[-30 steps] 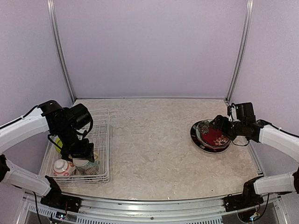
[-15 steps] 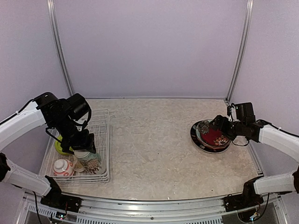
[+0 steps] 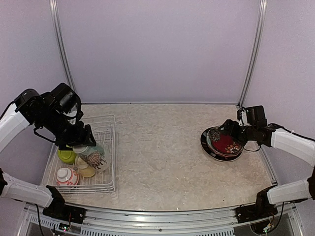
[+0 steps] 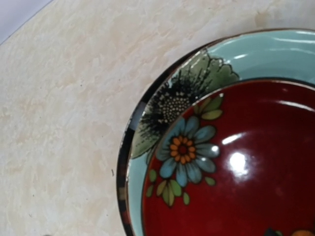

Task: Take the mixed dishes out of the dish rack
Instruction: Grab the cup from the dish rack, then pass from the left arm to the right

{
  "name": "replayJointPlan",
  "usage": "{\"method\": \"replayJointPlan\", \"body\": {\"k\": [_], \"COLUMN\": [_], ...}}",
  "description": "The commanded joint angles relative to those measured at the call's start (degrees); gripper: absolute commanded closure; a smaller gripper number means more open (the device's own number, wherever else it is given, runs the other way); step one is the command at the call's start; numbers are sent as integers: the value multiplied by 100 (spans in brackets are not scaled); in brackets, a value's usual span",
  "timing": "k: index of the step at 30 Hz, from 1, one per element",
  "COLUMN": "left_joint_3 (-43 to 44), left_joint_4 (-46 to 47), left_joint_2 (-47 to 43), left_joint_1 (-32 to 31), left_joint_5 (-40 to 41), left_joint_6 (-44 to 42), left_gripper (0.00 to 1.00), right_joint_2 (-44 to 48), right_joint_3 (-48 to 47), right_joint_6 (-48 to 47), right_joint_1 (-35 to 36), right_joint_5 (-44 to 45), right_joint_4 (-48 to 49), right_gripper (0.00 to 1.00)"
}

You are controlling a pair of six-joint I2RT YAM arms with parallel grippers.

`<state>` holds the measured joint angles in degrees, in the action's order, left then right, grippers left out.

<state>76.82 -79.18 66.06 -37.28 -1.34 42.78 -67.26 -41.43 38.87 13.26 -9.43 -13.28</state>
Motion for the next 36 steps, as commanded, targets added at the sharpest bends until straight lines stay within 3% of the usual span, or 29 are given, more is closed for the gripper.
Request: {"method": "replayJointPlan", "body": {"k": [1, 4, 8, 17, 23, 36], "left_joint_3": [793, 1257, 1713, 1749, 1383, 1219], "left_joint_4": [-1770, -2003, -1664, 714, 2338, 3908], "left_joint_2": [-254, -179, -164, 375, 906, 1964], "left_joint_1": [109, 168, 361, 624, 914, 1181], "left_joint_5": [113, 340, -52, -1376, -2548, -3746], "left_joint_6": [-265, -407, -628, -657, -239, 539], "left_gripper": [92, 92, 93, 99, 99, 100], "right_joint_2": [-164, -292, -427, -914, -1295, -2817], "right_joint_3": [-177, -276, -464, -774, -995, -1865], "right_joint_6": [10, -2, -21, 344, 888, 1773], "right_joint_1": [104, 154, 255, 1150, 1959, 2957], "right_joint_5": [-54, -61, -60, -185, -894, -1778], "right_joint_4": [92, 97, 91, 624, 2078, 4327], "right_gripper": [10, 10, 10, 10, 10, 7]}}
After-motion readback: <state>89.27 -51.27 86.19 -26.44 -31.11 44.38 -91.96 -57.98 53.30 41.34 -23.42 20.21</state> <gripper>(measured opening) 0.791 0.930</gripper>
